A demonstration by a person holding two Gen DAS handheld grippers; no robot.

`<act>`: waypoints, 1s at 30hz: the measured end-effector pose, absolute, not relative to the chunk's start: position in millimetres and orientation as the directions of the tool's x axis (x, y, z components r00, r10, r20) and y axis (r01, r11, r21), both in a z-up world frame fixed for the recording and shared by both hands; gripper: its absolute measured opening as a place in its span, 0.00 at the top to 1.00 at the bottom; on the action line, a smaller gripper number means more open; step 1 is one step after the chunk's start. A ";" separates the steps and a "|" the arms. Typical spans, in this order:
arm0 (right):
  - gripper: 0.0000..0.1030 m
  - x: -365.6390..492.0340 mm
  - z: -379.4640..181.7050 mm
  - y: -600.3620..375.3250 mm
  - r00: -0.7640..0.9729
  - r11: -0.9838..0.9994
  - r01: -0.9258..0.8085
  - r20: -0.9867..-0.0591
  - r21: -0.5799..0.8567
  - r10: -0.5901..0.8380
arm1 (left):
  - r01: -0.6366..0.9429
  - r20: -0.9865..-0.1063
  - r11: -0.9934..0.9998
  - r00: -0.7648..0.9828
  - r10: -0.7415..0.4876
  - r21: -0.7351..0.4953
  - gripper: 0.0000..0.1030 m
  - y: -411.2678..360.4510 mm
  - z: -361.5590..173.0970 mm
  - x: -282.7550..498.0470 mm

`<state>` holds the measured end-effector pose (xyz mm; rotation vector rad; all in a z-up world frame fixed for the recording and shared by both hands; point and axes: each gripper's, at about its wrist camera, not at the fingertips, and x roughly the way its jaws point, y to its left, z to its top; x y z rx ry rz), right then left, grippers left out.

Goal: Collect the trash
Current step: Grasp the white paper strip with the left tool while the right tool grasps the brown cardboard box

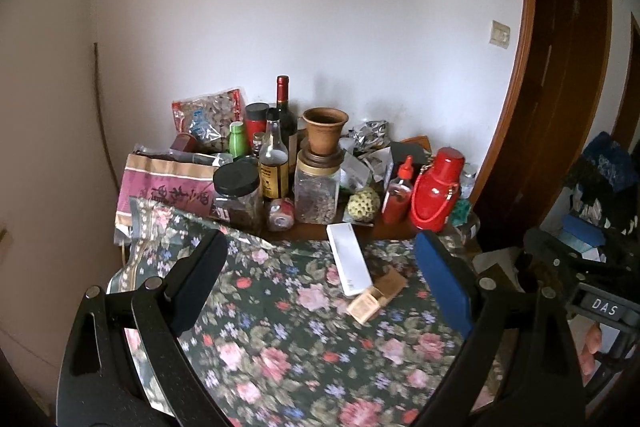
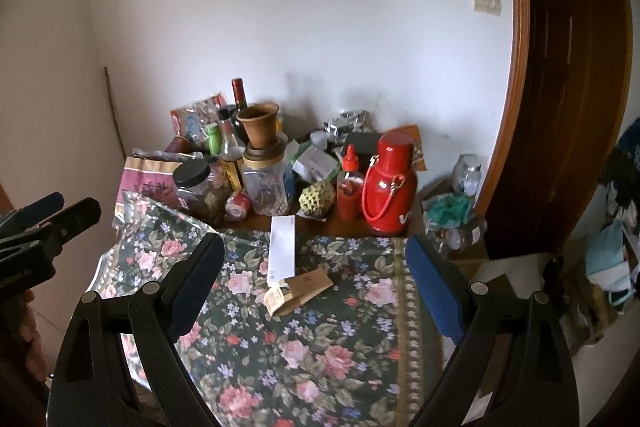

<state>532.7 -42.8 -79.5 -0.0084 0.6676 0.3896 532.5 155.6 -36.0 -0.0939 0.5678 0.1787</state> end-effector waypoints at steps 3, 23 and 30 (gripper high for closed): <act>0.12 551.9 -92.5 -14.6 0.707 0.942 -0.316 -0.634 0.114 0.314 | -0.166 -0.565 0.985 0.817 0.115 -0.038 0.08 181.9 -43.2 558.0; 0.13 662.7 -313.6 54.6 0.317 0.973 -0.014 -0.922 0.231 0.224 | -0.184 -0.828 0.981 0.558 0.051 -0.064 0.08 285.0 -212.8 678.5; 0.14 656.6 -318.8 28.8 0.355 0.991 0.030 -0.928 0.134 0.114 | -0.132 -0.858 0.990 0.513 0.019 -0.057 0.08 258.4 -243.9 683.5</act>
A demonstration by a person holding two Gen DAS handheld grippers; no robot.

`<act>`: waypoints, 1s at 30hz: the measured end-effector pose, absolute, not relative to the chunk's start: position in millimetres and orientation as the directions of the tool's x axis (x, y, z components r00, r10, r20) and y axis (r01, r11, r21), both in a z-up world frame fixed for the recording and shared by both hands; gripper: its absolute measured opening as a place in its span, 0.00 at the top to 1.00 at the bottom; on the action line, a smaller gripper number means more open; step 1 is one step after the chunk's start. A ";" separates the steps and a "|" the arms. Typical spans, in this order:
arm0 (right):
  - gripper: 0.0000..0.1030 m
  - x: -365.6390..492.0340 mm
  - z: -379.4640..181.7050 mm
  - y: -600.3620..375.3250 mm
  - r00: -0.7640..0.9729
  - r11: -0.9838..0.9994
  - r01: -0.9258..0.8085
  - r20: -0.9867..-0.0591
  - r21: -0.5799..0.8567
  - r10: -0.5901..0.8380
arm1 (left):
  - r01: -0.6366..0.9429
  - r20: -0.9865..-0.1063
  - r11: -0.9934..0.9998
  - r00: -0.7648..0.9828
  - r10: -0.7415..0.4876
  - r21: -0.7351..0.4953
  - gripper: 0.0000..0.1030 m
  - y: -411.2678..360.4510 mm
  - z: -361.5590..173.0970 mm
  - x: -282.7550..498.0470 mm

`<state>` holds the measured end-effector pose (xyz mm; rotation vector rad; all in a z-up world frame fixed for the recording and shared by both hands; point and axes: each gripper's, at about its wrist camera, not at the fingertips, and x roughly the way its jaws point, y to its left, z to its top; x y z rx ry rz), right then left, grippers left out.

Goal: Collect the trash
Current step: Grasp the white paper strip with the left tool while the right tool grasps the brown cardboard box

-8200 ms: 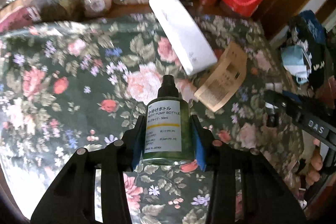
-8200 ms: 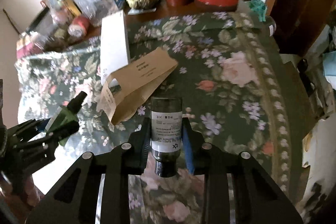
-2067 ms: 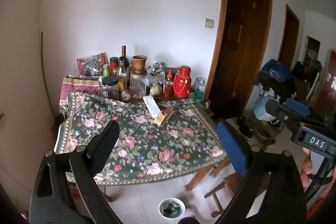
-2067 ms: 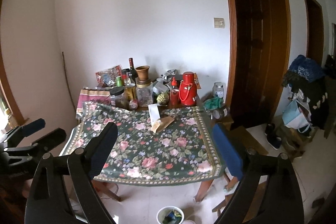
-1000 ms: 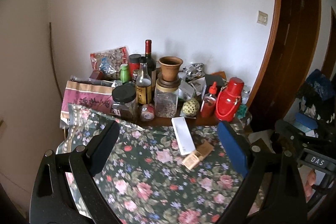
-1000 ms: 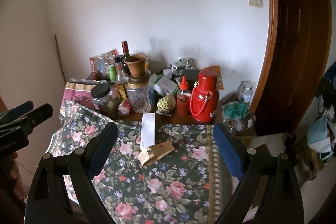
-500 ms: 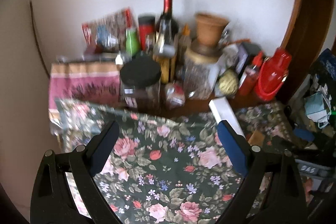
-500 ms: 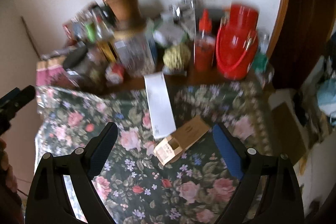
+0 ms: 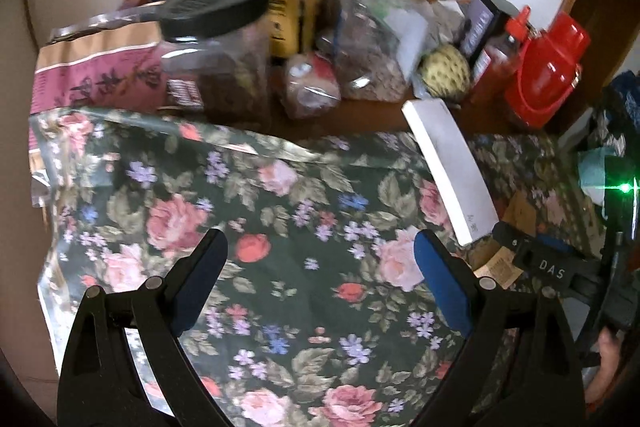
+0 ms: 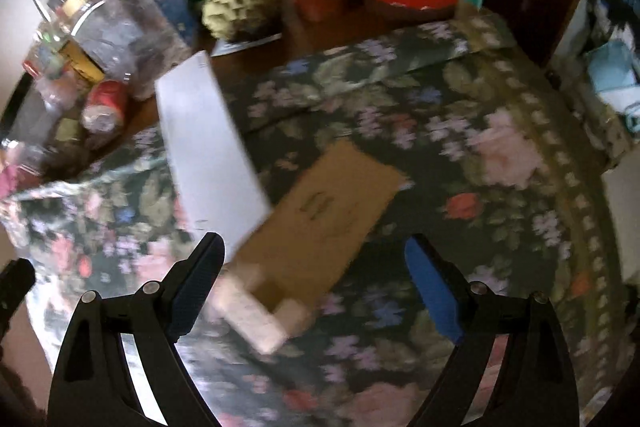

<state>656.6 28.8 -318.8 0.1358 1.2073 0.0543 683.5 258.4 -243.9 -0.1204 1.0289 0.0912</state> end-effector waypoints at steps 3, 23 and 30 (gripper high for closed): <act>0.23 650.9 -316.6 17.3 0.367 0.996 0.007 -0.927 0.089 0.080 | -0.106 -0.859 0.992 0.511 -0.004 -0.068 0.08 243.7 -246.7 686.5; 0.66 605.2 -275.0 -64.1 0.431 0.994 -0.045 -0.896 0.101 0.110 | -0.092 -0.895 0.993 0.445 -0.021 -0.069 0.08 130.6 -302.1 747.5; 0.66 599.1 -262.9 -77.3 0.461 0.996 -0.032 -0.883 0.088 0.093 | -0.166 -0.896 0.985 0.429 0.111 0.042 0.28 118.0 -326.5 757.0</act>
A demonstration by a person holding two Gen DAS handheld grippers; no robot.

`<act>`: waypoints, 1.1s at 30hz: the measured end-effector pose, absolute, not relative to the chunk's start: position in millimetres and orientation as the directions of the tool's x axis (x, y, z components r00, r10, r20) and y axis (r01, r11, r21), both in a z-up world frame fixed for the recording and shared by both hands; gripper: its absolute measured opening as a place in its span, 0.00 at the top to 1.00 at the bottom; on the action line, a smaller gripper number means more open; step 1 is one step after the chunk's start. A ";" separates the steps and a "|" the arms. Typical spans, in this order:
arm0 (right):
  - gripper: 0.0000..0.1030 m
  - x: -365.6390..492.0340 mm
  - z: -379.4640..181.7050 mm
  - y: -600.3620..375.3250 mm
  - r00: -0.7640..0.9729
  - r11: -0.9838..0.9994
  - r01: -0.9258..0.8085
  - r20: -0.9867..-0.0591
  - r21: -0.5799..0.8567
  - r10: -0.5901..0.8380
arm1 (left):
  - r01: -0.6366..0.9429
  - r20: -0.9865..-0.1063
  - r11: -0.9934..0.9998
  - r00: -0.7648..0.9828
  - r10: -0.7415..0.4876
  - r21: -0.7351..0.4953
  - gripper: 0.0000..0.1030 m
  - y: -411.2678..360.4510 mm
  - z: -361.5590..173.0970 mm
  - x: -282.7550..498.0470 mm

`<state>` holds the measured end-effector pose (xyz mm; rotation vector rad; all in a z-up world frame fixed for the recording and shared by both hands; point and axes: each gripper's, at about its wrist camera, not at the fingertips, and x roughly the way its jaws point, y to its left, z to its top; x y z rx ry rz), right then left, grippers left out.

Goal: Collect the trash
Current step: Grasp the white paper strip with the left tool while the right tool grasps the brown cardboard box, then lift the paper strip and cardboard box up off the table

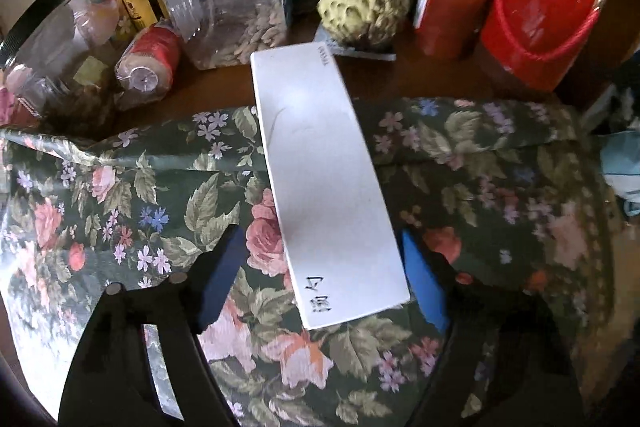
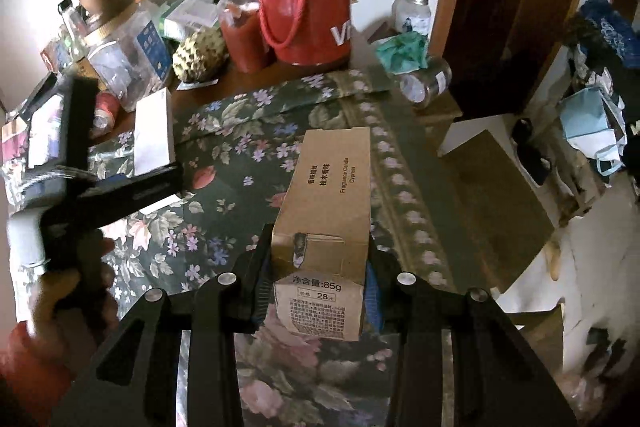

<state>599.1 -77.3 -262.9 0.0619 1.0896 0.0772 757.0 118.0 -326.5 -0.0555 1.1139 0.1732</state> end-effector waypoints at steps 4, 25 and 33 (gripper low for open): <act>0.66 596.3 -255.3 -82.8 0.477 0.996 -0.040 -0.874 0.078 0.087 | -0.194 -0.883 0.980 0.449 0.136 0.052 0.38 116.9 -328.7 758.8; 0.66 553.4 -176.3 -111.5 0.581 0.940 -0.319 -0.759 0.120 0.294 | -0.288 -0.779 0.951 0.619 0.097 -0.111 0.51 132.4 -196.7 631.9; 0.66 523.9 -134.0 -117.2 0.624 0.897 -0.425 -0.679 0.118 0.386 | -0.366 -0.680 0.925 0.705 0.202 -0.104 0.51 127.4 -128.7 533.3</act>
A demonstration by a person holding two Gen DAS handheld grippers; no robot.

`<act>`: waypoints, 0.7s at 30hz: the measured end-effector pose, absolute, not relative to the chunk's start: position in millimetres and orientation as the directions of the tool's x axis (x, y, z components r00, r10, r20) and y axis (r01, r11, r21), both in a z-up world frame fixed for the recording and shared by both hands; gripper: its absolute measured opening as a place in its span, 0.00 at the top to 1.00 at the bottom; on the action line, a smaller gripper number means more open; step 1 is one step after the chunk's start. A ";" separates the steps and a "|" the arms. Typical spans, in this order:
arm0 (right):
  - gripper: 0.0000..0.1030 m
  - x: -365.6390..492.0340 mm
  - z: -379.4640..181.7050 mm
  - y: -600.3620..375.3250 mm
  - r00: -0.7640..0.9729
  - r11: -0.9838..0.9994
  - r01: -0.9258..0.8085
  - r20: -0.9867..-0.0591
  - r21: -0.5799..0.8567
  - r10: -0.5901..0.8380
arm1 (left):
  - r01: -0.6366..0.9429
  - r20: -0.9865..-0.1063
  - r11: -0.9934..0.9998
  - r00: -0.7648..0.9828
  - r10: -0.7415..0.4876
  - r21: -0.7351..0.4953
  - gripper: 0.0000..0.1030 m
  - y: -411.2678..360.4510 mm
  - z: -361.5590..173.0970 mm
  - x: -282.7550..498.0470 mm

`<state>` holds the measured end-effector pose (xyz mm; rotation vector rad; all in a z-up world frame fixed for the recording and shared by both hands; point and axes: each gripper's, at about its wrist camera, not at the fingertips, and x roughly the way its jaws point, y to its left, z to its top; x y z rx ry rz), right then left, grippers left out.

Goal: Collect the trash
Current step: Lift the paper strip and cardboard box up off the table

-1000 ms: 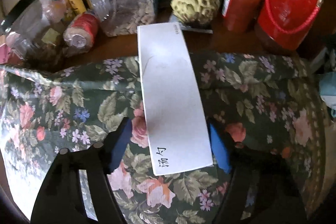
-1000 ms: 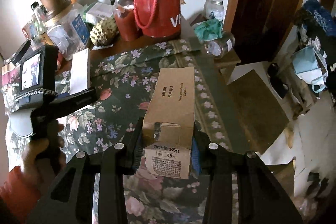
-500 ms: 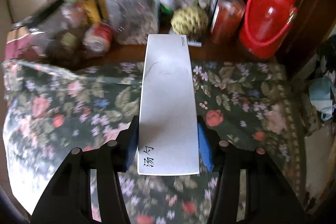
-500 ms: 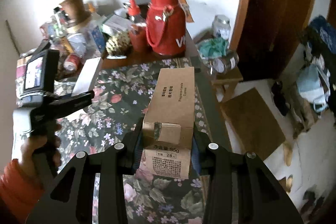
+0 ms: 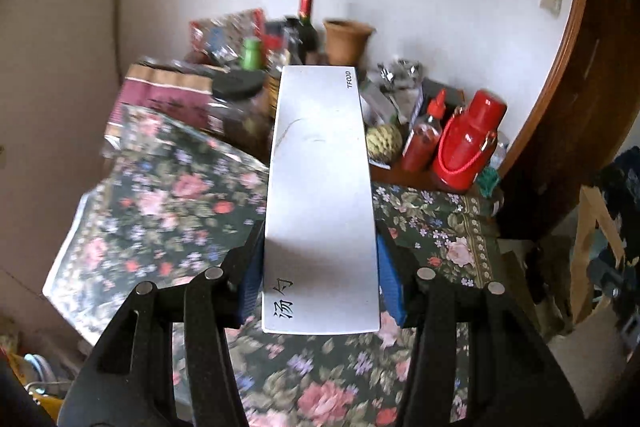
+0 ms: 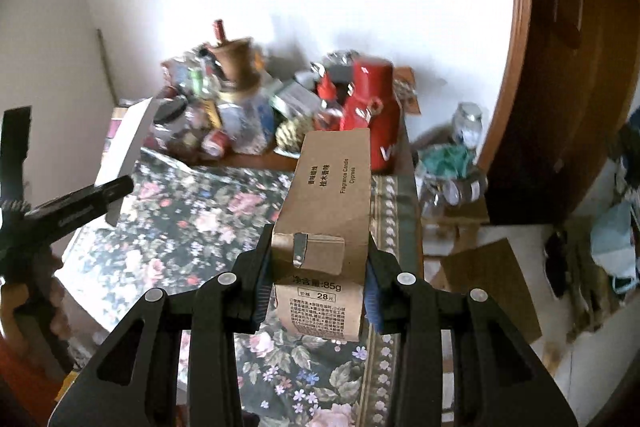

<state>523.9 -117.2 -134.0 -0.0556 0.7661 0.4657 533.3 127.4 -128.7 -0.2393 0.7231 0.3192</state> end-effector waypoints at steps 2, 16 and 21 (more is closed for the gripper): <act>0.66 512.6 -123.1 -116.6 0.645 0.894 -0.434 -0.655 0.110 0.393 | -0.369 -0.665 0.924 0.717 0.210 -0.106 0.51 131.1 -114.6 513.0; 0.66 397.2 -71.1 -88.8 0.745 0.917 -0.393 -0.559 0.074 0.364 | -0.276 -0.497 0.953 0.849 0.182 -0.123 0.51 145.4 -52.1 368.6; 0.66 339.8 -69.7 -74.0 0.757 0.927 -0.366 -0.551 0.087 0.350 | -0.203 -0.491 0.972 0.863 0.122 -0.116 0.51 151.4 -49.6 314.5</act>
